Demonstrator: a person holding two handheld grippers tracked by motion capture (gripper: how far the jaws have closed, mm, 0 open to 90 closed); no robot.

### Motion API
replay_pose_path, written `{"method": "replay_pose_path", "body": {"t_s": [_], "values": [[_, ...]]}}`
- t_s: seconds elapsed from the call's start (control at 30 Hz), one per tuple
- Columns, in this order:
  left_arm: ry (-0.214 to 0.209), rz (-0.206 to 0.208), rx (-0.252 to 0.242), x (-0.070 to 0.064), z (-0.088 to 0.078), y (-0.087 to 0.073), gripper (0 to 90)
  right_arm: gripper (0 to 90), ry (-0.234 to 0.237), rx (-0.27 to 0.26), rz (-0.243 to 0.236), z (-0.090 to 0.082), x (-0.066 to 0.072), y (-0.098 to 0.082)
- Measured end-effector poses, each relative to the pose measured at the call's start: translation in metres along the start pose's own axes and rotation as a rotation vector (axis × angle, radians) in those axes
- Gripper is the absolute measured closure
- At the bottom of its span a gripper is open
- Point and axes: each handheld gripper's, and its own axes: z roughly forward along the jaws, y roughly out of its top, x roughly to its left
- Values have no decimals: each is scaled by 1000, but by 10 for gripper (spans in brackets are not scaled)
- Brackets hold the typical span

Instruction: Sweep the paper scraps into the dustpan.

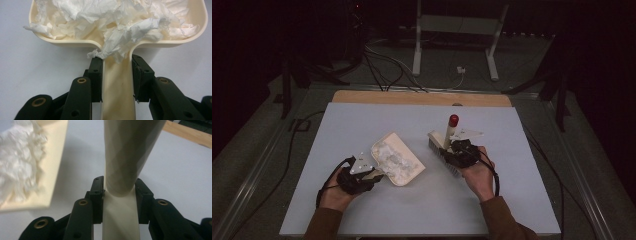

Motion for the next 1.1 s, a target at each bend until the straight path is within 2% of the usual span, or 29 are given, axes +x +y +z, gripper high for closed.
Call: {"method": "replay_pose_path", "body": {"t_s": [0.23, 0.37, 0.57, 0.83, 1.1], "values": [[29, -31, -9, 4, -8, 0, 666, 668, 8, 6, -13, -10, -12, -8], [53, -57, -21, 6, -12, 0, 666, 667, 5, 9, -43, -15, -20, -13], [67, -82, -24, 9, -16, 1, 666, 667, 28, 1, -55, -22, -31, -21], [93, -114, -30, 11, -20, -1, 666, 667, 32, 21, -50, -29, -42, -31], [133, -167, -37, 15, -22, -5, 666, 667, 88, 41, -32, -40, -54, -42]]}}
